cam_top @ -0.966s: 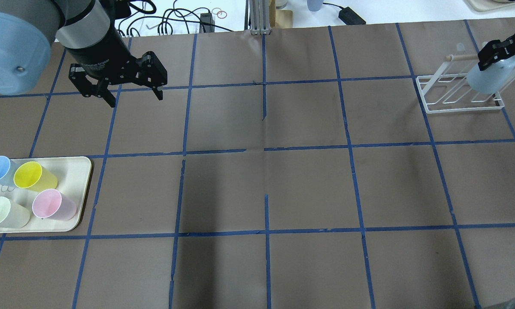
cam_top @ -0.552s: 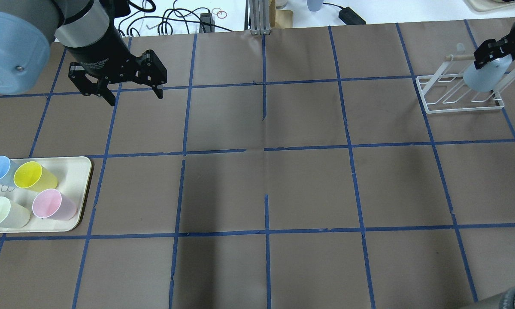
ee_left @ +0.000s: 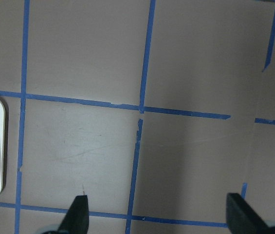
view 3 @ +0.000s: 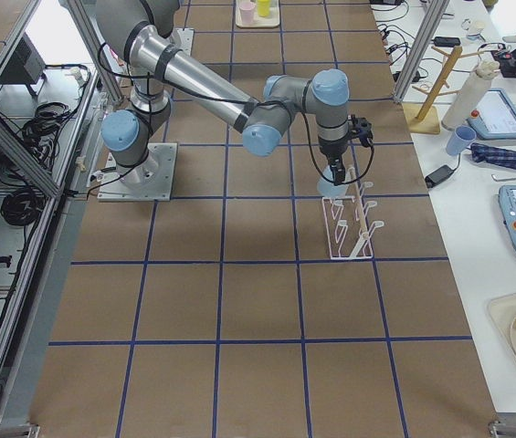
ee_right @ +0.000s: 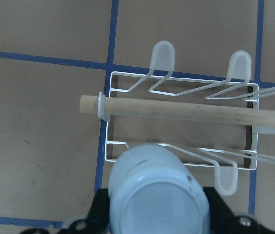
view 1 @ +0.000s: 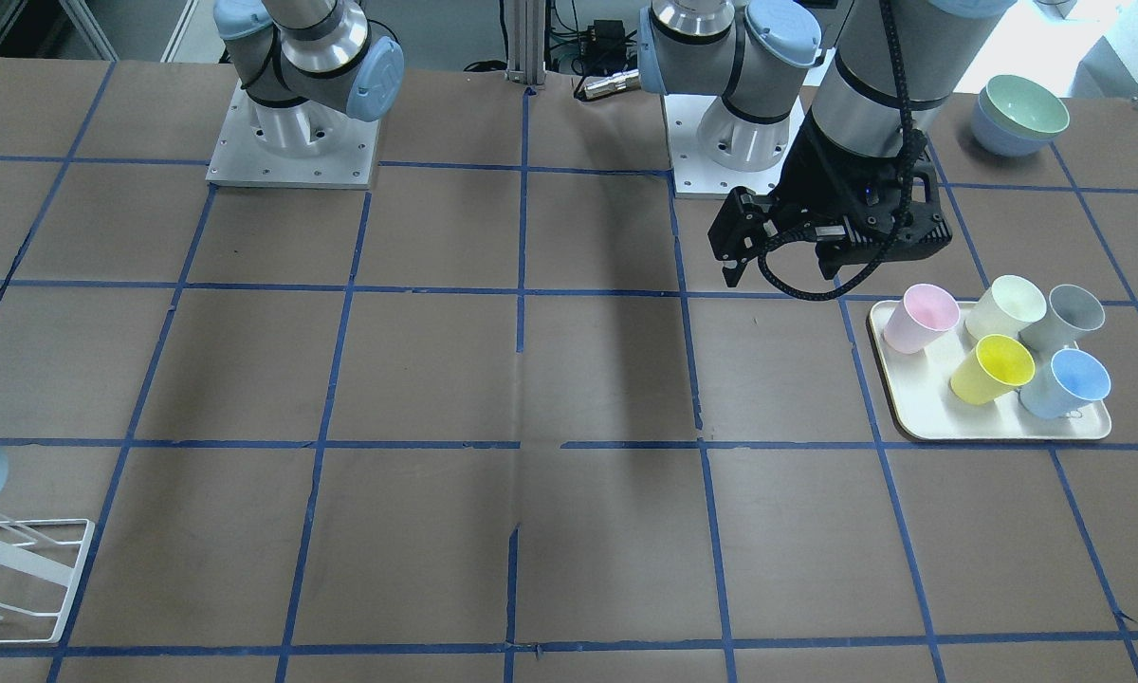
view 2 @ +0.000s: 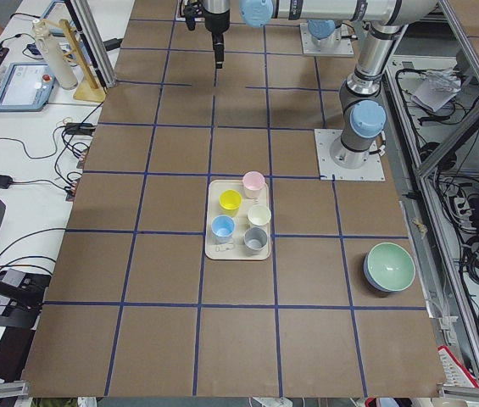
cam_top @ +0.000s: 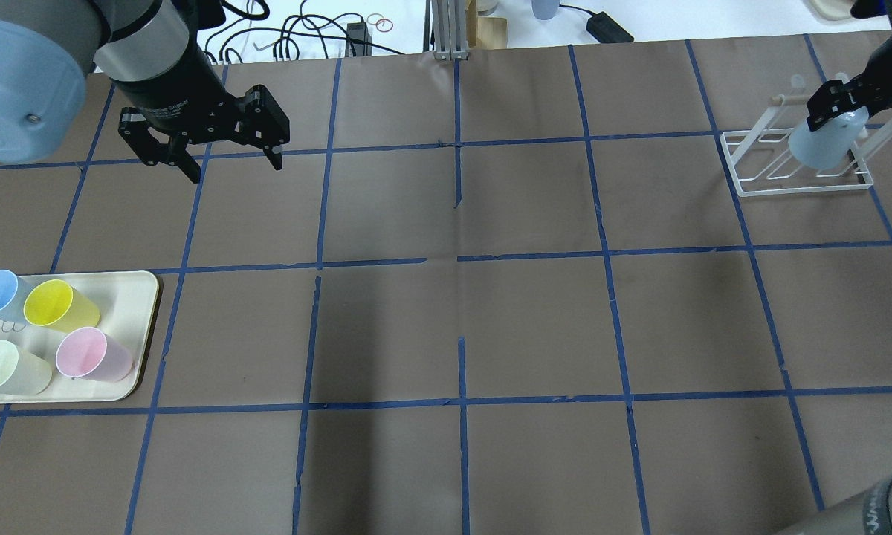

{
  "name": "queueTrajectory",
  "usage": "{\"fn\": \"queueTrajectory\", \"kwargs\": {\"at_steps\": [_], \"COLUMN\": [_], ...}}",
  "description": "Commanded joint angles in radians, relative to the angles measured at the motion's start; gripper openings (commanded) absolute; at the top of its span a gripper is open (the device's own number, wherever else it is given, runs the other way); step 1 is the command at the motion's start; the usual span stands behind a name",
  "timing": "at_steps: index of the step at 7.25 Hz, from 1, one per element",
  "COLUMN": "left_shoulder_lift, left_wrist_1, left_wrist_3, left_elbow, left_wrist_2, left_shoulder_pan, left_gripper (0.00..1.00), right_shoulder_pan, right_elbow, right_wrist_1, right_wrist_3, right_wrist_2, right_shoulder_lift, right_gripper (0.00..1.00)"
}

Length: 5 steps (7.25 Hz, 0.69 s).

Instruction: Transfer IKEA cup to right arm and place on rack

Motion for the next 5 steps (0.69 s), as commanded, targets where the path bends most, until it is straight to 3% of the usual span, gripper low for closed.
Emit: {"fn": "queueTrajectory", "kwargs": {"at_steps": [1,4,5], "left_shoulder_lift": [0.0,0.0,0.0], "left_wrist_1": [0.0,0.0,0.0], "left_wrist_3": [0.002,0.002,0.002], "left_elbow": [0.002,0.008,0.005], "left_wrist_2": [0.0,0.002,0.006], "left_shoulder_pan": [0.0,0.002,0.003], "left_gripper": [1.0,1.0,1.0], "right_shoulder_pan": [0.0,0.0,0.0], "right_elbow": [-0.001,0.0,0.0], "right_wrist_1": [-0.002,-0.013,-0.013], "right_wrist_3": [0.003,0.003,0.005], "right_wrist_2": [-0.001,-0.003,-0.001], "right_shoulder_lift": [0.028,0.064,0.07], "right_gripper": [0.0,0.0,0.06]}}
